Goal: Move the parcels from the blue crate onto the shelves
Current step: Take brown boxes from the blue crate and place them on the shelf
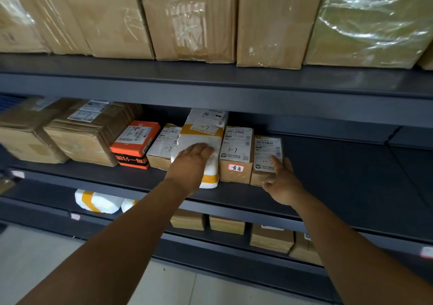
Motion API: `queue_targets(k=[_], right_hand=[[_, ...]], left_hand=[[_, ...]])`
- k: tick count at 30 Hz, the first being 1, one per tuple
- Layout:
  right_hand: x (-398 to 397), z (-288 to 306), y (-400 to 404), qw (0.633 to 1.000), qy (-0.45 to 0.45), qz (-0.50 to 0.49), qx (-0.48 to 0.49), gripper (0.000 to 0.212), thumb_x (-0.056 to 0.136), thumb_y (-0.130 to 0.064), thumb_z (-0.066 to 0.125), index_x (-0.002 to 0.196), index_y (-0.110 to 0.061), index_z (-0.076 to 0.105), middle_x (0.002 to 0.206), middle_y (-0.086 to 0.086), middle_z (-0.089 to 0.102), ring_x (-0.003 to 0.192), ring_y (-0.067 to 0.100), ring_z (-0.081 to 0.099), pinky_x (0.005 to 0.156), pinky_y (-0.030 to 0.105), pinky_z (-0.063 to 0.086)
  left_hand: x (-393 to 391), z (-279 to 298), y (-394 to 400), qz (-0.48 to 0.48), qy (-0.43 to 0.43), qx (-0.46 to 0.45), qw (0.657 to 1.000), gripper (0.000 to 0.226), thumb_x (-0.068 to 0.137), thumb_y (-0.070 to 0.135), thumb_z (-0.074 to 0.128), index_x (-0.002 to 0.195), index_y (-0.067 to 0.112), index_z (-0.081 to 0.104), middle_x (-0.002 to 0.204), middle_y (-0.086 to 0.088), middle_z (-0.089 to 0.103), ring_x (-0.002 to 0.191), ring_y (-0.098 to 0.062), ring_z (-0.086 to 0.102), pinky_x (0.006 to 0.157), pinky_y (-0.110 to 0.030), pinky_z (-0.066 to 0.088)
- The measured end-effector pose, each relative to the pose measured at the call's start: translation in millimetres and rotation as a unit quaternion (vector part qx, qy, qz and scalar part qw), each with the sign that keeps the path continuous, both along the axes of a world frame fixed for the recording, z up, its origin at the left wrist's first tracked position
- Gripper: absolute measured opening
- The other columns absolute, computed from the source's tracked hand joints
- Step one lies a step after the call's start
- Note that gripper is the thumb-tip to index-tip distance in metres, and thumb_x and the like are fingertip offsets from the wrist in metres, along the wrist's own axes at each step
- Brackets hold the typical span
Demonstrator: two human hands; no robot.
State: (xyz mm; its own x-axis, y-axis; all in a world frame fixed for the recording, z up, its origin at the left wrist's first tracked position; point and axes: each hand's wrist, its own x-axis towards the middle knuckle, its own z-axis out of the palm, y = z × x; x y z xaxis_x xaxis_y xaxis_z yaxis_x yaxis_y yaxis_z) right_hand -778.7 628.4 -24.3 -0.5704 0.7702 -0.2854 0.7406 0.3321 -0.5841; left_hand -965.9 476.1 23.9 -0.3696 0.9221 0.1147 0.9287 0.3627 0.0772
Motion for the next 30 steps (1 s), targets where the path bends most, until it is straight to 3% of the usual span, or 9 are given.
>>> queue_targets(k=[6,13,17,21,25,30], right_hand=[[-1.7,0.9,-2.5,1.000,-0.001,0.016,-0.012,0.088,0.092,-0.016,0.060,0.154,-0.028,-0.001,0.159,-0.001,-0.019,0.145,0.021,0.022,0.109,0.029,0.032],[-3.8,1.0,-5.0,0.999,-0.010,0.030,-0.018,0.094,0.090,-0.017,0.064,0.154,-0.029,-0.005,0.158,0.001,-0.023,0.147,0.022,0.015,0.113,0.031,0.026],[-1.8,0.1,-10.6,0.999,-0.031,0.025,0.019,0.105,0.083,-0.030,0.071,0.153,-0.031,-0.008,0.159,0.002,-0.023,0.149,0.025,-0.002,0.120,0.046,0.012],[12.2,1.9,-33.9,0.998,-0.005,0.022,0.066,0.107,0.083,-0.039,0.071,0.152,-0.030,-0.011,0.159,0.000,-0.022,0.148,0.022,-0.011,0.119,0.046,0.004],[39.7,2.2,-67.8,0.994,0.039,-0.004,0.107,0.103,0.085,-0.040,0.069,0.154,-0.029,-0.007,0.160,-0.004,-0.016,0.148,0.017,-0.009,0.120,0.043,0.004],[83.1,-19.8,-114.2,0.985,0.103,-0.026,0.134,0.089,0.088,-0.035,0.066,0.154,-0.022,0.007,0.162,-0.003,-0.001,0.148,0.015,0.001,0.121,0.037,0.011]], left_hand=[[5.9,0.6,-3.2,0.028,0.041,-0.040,0.998,0.087,0.076,-0.002,0.067,0.149,0.018,0.024,0.154,-0.003,0.024,0.144,-0.020,0.021,0.115,-0.030,0.024],[9.4,-0.2,-7.2,0.050,0.026,-0.066,0.996,0.089,0.081,-0.005,0.062,0.152,0.015,0.014,0.161,-0.005,0.008,0.149,-0.023,0.004,0.120,-0.037,0.015],[12.7,-5.0,-13.4,0.056,0.031,-0.053,0.997,0.088,0.089,0.011,0.062,0.154,0.018,0.003,0.162,-0.005,-0.001,0.149,-0.023,-0.002,0.119,-0.038,0.006],[36.4,-11.3,-27.8,0.044,0.020,-0.008,0.999,0.085,0.093,0.025,0.057,0.154,0.020,-0.003,0.162,-0.003,-0.007,0.148,-0.022,-0.009,0.119,-0.038,0.001],[71.2,-25.4,-44.2,-0.013,0.003,0.046,0.999,0.085,0.090,0.028,0.061,0.154,0.020,0.005,0.162,-0.005,0.003,0.149,-0.024,-0.002,0.119,-0.039,0.004],[108.8,-64.6,-67.8,-0.109,-0.023,0.096,0.989,0.087,0.069,0.021,0.081,0.143,0.010,0.038,0.145,-0.014,0.043,0.134,-0.034,0.039,0.108,-0.047,0.034]])
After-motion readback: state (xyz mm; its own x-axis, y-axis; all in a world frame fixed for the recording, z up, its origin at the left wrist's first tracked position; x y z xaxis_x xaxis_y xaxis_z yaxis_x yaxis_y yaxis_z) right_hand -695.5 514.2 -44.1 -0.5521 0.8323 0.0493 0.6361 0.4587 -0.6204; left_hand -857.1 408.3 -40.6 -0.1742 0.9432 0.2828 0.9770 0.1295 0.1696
